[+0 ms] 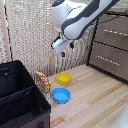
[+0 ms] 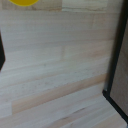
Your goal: Kindly move your gripper toward the top drawer's handle. With caution, hold the handle robustly using your gripper and pull open the top drawer. Let the handle go. Relocate your gripper to the bowl placed in the background. Gently hold the bowl using your gripper. Bring the gripper and the bowl to the ajar drawer. Softly release the bowl into it.
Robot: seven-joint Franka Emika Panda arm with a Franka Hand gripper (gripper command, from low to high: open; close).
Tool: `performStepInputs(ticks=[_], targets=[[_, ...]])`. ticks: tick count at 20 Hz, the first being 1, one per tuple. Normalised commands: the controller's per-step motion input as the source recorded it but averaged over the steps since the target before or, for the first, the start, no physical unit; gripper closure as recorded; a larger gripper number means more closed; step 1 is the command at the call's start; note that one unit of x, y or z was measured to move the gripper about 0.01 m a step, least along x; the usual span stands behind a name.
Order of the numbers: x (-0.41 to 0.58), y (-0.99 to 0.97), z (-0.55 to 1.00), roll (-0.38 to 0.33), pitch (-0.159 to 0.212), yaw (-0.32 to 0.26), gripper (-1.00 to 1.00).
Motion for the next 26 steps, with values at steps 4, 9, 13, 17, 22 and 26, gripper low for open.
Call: performStepInputs(ticks=[4, 9, 13, 17, 22, 26], targets=[[0.11, 0.01, 0.13, -0.361, 0.0, 0.13, -1.0], [0.055, 0.1, 0.33, -0.319, 0.003, 0.111, -1.0], [0.001, 0.19, 0.46, -0.288, 0.0, 0.055, -1.0], [0.0, 0.18, 0.52, -0.267, -0.004, 0.005, -1.0], [0.0, -0.2, 0.2, -0.332, -0.02, -0.036, -1.0], [0.0, -0.71, 0.08, -0.269, -0.073, 0.0, -1.0]])
